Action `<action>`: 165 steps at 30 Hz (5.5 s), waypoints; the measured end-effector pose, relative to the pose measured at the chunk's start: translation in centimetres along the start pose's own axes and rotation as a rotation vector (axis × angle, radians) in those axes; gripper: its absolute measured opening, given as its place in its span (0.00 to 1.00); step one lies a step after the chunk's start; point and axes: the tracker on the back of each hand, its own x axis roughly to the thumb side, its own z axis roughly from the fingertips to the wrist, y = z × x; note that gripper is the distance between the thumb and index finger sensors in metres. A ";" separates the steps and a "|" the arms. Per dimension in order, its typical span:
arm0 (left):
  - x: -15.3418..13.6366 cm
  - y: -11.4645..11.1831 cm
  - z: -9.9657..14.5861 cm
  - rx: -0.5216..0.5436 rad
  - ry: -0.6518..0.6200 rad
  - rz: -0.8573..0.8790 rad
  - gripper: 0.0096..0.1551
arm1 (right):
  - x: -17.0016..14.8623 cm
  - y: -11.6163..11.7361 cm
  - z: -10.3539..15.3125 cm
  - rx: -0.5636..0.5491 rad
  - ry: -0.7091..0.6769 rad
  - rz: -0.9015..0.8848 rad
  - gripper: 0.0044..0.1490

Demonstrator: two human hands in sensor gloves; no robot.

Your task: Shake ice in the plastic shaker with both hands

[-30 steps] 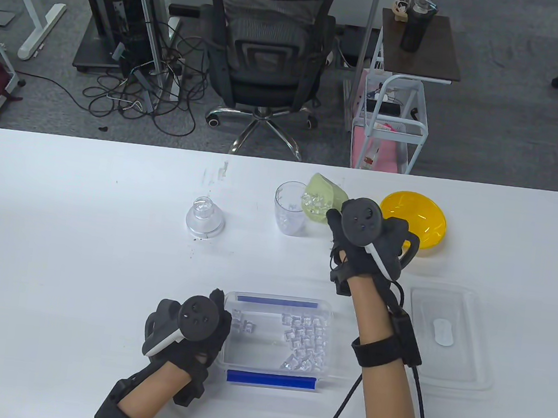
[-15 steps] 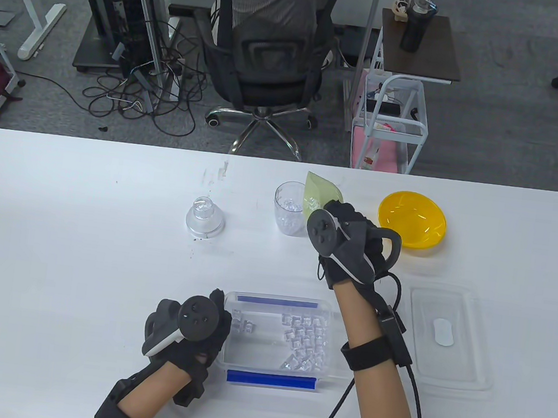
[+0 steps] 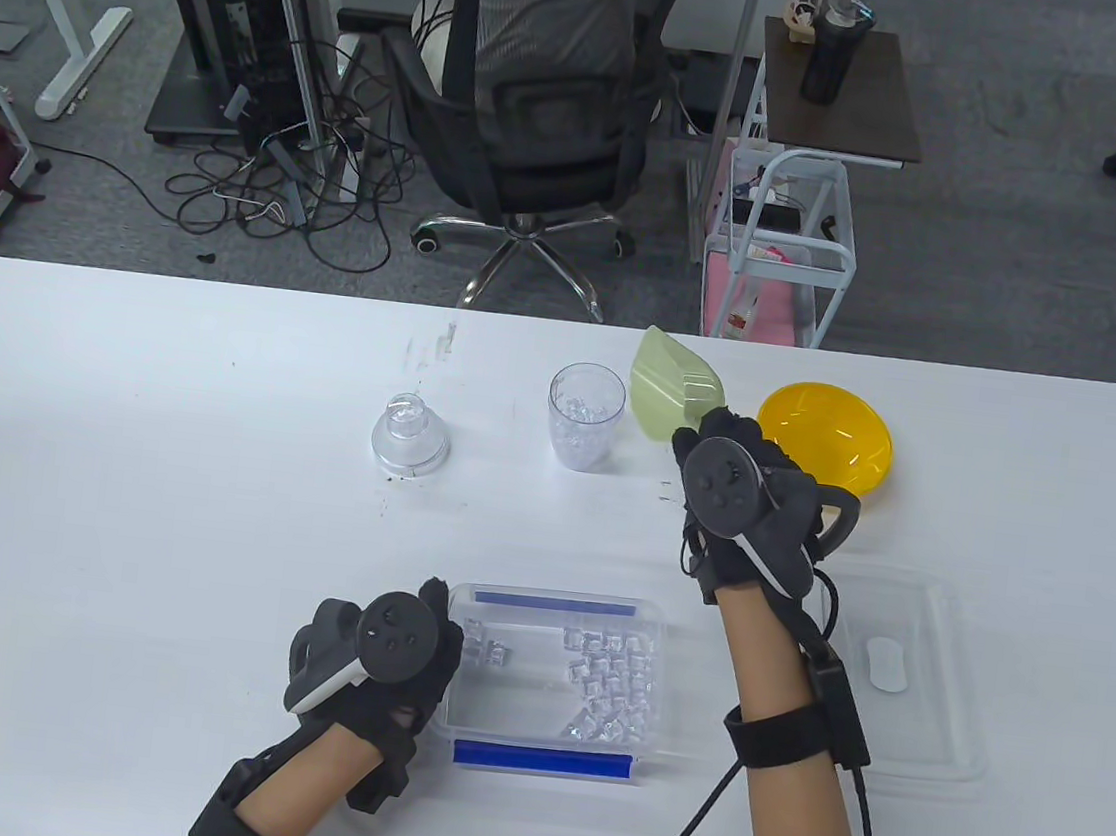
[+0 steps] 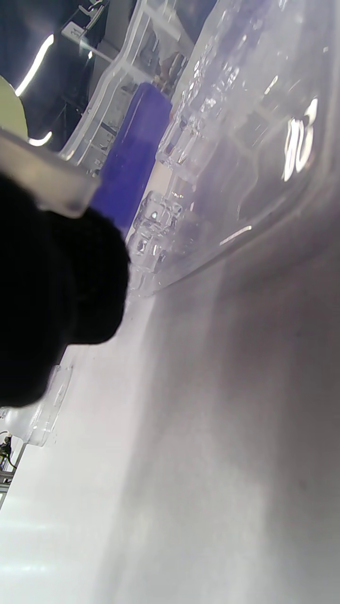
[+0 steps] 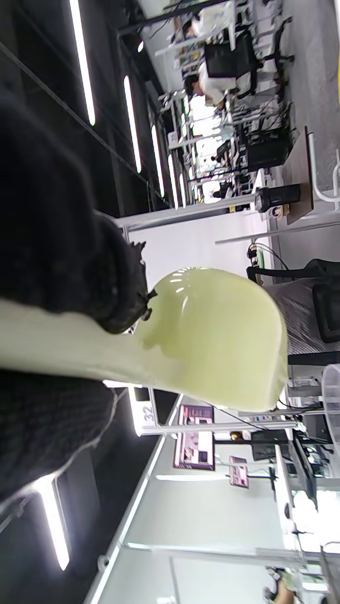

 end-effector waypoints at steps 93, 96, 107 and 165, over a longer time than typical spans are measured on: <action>-0.4 3.2 -0.1 0.038 -0.005 -0.112 0.35 | -7.2 9.6 17.6 0.560 0.243 -1.069 0.49; -0.7 3.5 -0.1 0.028 0.004 -0.115 0.34 | -7.1 9.6 17.6 0.534 0.227 -1.115 0.48; 0.8 1.5 -0.5 -0.266 -0.108 0.095 0.42 | -5.0 9.5 17.9 0.634 0.028 -1.096 0.43; 0.9 0.6 0.2 -0.289 -0.094 0.182 0.44 | -15.0 3.7 13.7 0.588 0.402 0.348 0.43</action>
